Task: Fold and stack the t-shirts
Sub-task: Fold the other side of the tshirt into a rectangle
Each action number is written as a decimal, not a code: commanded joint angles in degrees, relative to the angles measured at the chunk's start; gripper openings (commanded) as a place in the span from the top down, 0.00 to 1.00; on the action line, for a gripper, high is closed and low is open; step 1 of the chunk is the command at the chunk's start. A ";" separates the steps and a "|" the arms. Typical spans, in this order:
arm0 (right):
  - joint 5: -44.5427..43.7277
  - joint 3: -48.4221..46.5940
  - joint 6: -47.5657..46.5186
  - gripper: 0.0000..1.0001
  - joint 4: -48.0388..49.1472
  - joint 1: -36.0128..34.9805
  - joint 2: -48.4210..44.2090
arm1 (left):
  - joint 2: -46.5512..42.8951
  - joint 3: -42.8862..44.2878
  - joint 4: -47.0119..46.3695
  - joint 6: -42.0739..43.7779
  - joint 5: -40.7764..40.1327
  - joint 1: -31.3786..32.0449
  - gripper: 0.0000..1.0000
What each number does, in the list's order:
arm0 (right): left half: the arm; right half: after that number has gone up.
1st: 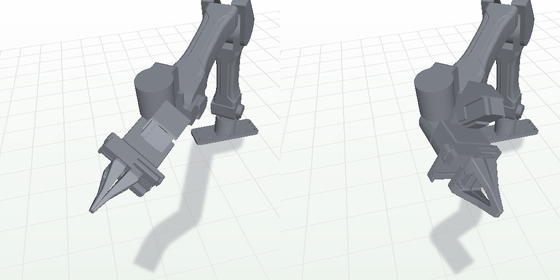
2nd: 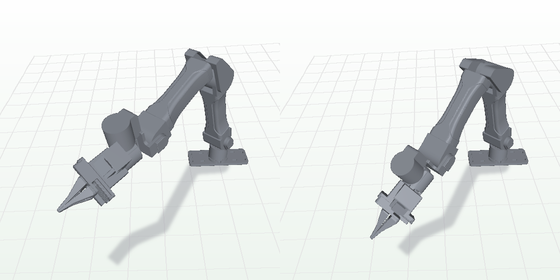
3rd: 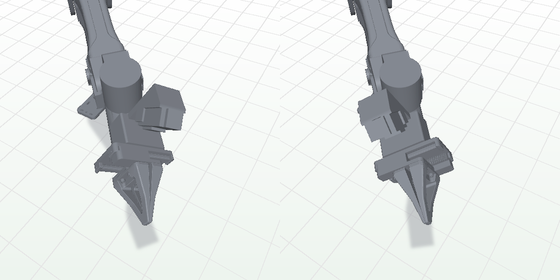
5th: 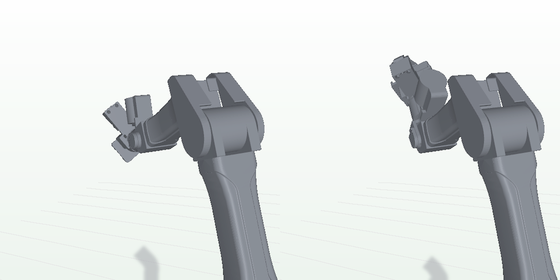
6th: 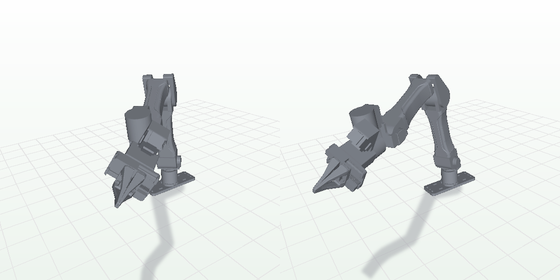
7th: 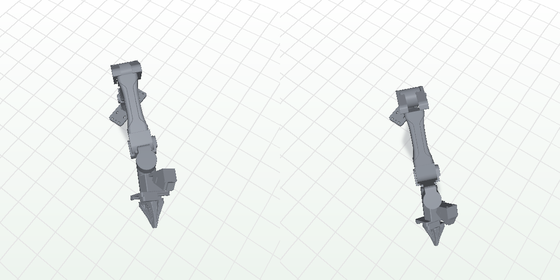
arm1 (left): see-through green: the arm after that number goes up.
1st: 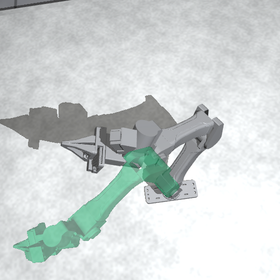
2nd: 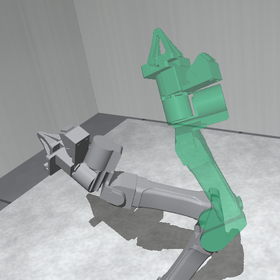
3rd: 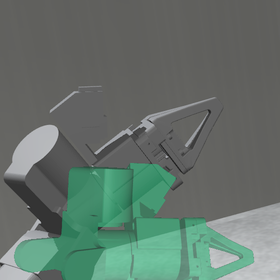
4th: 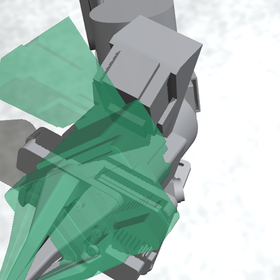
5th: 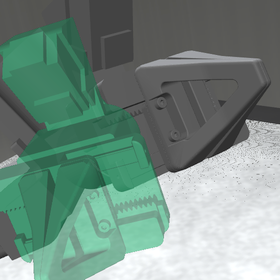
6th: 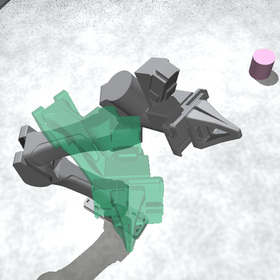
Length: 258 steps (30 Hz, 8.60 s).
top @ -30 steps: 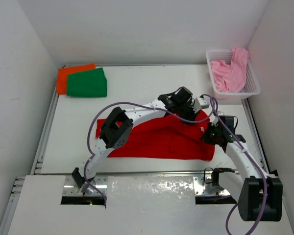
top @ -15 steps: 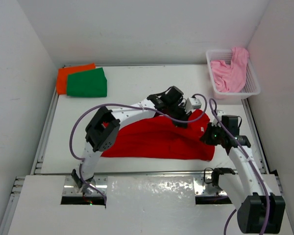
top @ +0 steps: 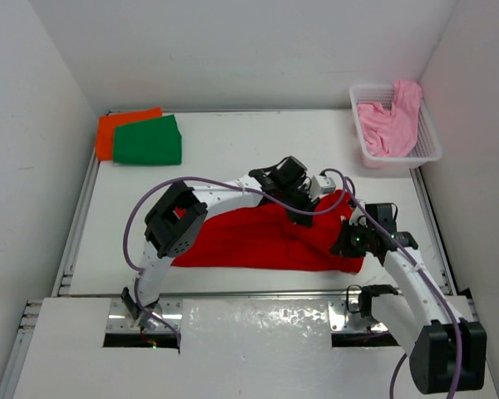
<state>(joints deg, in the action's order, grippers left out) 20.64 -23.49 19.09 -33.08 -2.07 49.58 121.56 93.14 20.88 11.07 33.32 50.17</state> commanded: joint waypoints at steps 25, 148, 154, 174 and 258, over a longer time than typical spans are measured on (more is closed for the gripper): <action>-14.05 -16.59 -4.76 1.00 31.41 0.22 31.36 | -4.84 -8.76 -12.97 -17.04 -22.60 -2.89 1.00; -15.03 -28.45 3.34 1.00 28.42 7.43 48.17 | 1.93 -5.26 -8.32 -16.52 -30.95 -4.56 0.62; -9.58 -29.78 -2.13 0.87 26.14 7.34 40.52 | 2.02 -2.71 -7.17 -15.55 -30.42 -4.56 0.62; 0.53 -22.13 1.91 0.58 26.75 5.93 43.14 | 1.84 -2.97 -7.17 -15.90 -29.72 -4.56 0.62; -19.58 -17.90 4.55 0.98 10.42 4.17 26.10 | -2.11 -0.80 0.37 -6.68 -22.95 -1.48 0.43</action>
<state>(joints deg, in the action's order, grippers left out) 4.73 -35.90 26.70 -18.65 1.76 80.27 121.54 86.46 17.89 3.46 10.13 48.80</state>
